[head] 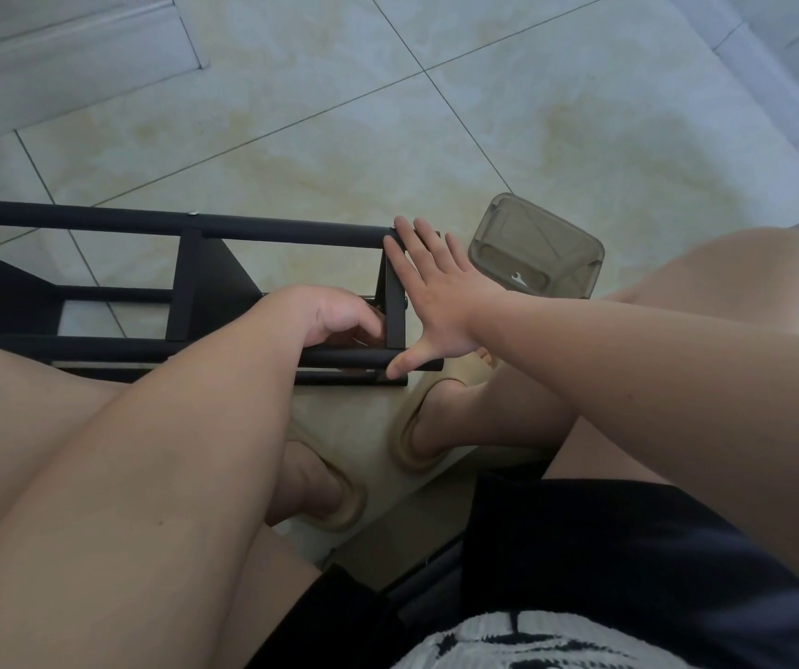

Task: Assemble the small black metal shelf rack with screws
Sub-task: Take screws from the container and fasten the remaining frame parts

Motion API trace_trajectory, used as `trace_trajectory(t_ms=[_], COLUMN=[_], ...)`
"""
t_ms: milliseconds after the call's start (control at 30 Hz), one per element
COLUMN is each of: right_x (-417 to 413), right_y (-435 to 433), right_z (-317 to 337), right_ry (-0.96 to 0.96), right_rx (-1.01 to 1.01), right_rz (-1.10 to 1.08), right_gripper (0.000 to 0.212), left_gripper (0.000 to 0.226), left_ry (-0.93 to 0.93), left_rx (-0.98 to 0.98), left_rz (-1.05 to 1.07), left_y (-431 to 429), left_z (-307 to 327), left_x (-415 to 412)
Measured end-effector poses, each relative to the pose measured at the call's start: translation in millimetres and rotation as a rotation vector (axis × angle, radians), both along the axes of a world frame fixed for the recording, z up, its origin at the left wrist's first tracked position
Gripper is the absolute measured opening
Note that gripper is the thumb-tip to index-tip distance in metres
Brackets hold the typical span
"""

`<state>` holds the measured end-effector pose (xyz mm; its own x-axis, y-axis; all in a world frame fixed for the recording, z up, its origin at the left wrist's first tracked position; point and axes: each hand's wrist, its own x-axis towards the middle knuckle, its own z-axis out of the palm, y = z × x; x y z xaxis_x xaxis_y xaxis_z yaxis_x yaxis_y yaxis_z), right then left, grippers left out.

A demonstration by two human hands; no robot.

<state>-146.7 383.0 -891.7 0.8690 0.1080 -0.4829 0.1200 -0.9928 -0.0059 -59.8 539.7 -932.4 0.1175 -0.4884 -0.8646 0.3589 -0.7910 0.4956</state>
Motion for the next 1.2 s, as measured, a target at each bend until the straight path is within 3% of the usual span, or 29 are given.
trace_trajectory(t_ms=[167, 400, 700, 1100, 1200], right_x=[-0.2, -0.4, -0.6, -1.1, -1.0], right_y=[0.0, -0.5, -0.3, -0.1, 0.1], right_z=[-1.0, -0.7, -0.1, -1.0, -0.4], right_ry=[-0.006, -0.006, -0.007, -0.009, -0.007], right_rx=[0.004, 0.012, 0.015, 0.013, 0.01], right_rz=[-0.002, -0.008, -0.006, -0.009, -0.008], right_gripper=[0.157, 0.158, 0.157, 0.157, 0.157], left_gripper=[0.024, 0.036, 0.026, 0.016, 0.023], left_ry=[0.057, 0.009, 0.099, 0.006, 0.035], left_rx=[0.002, 0.031, -0.026, 0.04, 0.011], left_rz=[0.043, -0.005, 0.031, -0.031, -0.023], left_y=[-1.5, -3.4, -0.9, -3.3, -3.1], left_z=[1.7, 3.2, 0.5, -2.5, -2.4], left_x=[-1.2, -4.3, 0.4, -0.4, -0.9])
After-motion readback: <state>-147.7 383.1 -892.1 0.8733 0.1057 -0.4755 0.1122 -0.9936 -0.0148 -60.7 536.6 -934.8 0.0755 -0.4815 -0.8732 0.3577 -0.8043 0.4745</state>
